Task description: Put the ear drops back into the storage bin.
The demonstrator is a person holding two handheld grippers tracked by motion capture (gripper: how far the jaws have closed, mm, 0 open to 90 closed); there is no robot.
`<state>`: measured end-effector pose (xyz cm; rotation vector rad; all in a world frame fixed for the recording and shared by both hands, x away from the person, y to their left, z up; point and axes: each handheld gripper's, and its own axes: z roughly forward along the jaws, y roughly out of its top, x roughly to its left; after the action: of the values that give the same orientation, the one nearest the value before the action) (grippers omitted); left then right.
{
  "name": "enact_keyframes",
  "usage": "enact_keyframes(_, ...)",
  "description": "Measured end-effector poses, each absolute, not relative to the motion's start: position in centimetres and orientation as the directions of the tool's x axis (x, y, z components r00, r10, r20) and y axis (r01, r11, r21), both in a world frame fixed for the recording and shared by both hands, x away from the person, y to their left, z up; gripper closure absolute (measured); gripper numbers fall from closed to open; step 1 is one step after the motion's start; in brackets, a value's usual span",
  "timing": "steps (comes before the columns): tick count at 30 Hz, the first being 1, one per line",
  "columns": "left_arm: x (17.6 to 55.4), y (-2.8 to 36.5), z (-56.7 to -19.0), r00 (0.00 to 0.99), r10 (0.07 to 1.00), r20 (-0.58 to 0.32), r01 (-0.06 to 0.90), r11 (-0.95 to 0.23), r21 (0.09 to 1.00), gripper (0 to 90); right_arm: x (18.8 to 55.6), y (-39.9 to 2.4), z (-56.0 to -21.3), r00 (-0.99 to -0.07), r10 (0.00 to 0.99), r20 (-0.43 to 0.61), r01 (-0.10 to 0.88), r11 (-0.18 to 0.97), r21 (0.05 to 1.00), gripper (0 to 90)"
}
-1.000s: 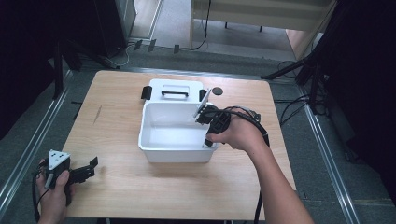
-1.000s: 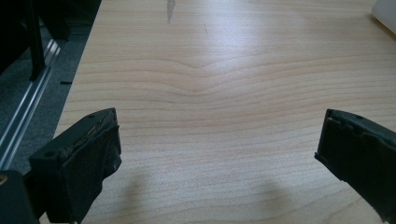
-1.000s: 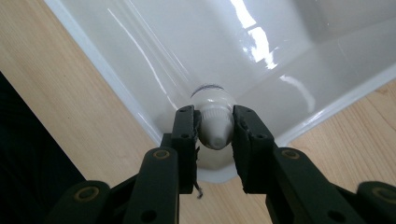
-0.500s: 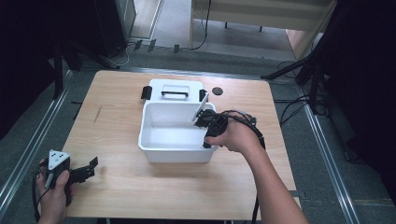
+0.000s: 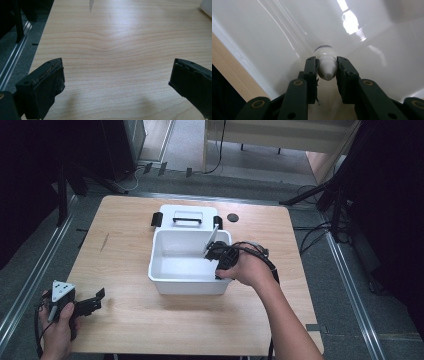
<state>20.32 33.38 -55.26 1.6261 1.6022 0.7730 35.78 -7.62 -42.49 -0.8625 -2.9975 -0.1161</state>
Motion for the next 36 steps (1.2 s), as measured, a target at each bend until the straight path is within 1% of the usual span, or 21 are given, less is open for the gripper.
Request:
enact_keyframes(9, 20.3, 33.4, -55.3, 0.050, 0.997, -0.065, 0.569, 0.025, 0.822, 0.1, 35.8, -7.4, -42.9, -0.843, 0.536, 0.033, 0.537, 0.842, 0.044, 71.4)
enact_keyframes(13, 20.3, 33.4, -55.3, 0.050, 0.997, -0.065, 0.569, 0.025, 0.822, 0.1, 35.8, -7.3, -43.0, -0.849, 0.528, 0.020, 0.529, 0.848, 0.032, 74.0)
enact_keyframes(22, 20.3, 33.4, -55.3, 0.051, 0.996, -0.067, 0.569, 0.026, 0.822, 0.1, 35.7, -7.3, -43.1, -0.850, 0.527, 0.021, 0.527, 0.849, 0.033, 73.9)
enact_keyframes(28, 20.3, 33.4, -55.3, 0.051, 0.996, -0.067, 0.569, 0.026, 0.822, 0.1, 35.8, -7.5, -42.8, -0.849, 0.527, 0.040, 0.529, 0.847, 0.051, 70.4)
enact_keyframes(29, 20.3, 33.4, -55.3, 0.051, 0.996, -0.066, 0.570, 0.026, 0.821, 0.1, 35.8, -7.6, -42.4, -0.844, 0.534, 0.052, 0.537, 0.841, 0.069, 68.6)
enact_keyframes(36, 20.3, 33.4, -55.3, 0.050, 0.997, -0.066, 0.569, 0.026, 0.822, 0.1, 35.6, -7.7, -40.7, -0.840, 0.540, 0.057, 0.543, 0.833, 0.107, 66.3)
